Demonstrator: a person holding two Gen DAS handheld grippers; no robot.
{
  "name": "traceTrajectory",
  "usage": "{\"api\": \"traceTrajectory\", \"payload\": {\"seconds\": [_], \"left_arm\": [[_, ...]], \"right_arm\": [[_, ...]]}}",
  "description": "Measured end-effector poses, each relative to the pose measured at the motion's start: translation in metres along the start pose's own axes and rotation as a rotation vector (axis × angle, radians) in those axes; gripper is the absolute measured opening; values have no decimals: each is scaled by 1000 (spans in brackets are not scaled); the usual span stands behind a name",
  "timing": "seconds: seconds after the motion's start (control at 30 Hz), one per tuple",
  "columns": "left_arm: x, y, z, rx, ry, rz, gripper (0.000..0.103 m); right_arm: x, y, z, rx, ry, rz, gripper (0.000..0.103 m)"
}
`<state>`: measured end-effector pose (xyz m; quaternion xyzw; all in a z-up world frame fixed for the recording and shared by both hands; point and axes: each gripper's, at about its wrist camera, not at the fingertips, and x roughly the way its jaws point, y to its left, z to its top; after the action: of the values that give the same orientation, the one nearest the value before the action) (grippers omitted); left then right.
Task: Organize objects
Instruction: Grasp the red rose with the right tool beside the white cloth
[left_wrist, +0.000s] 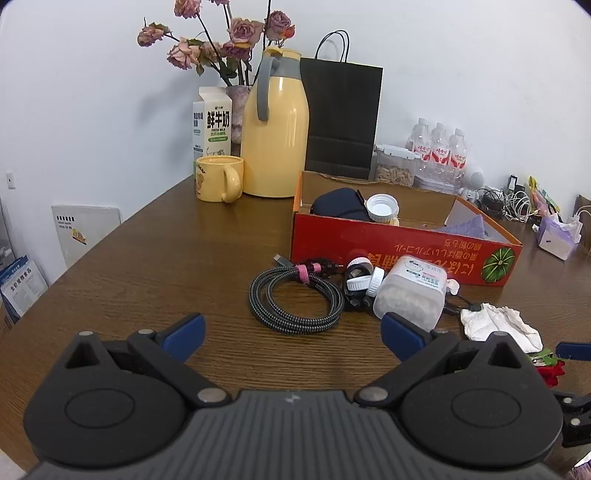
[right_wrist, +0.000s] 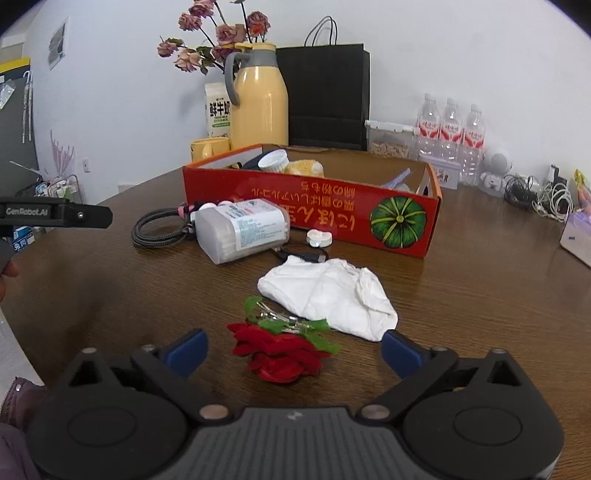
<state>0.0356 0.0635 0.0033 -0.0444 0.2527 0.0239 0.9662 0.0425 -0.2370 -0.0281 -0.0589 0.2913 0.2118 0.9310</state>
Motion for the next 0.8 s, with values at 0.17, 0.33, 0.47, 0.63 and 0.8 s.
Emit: {"api": "traceTrajectory", "payload": {"seconds": [0.17, 0.33, 0.47, 0.63, 0.8], "left_arm": [[6, -1, 0, 6, 15, -1, 103], [11, 0, 1, 7, 19, -3, 103], [16, 0, 5, 12, 19, -3, 103], [27, -2, 11, 21, 30, 1, 103], [40, -7, 16, 33, 54, -19, 103]], "right_arm": [[2, -2, -1, 18, 8, 30, 62], [3, -6, 0, 39, 2, 66, 43], [4, -7, 2, 41, -2, 75, 39], [2, -12, 7, 43, -29, 82, 37], [6, -20, 17, 48, -47, 68, 37]]}}
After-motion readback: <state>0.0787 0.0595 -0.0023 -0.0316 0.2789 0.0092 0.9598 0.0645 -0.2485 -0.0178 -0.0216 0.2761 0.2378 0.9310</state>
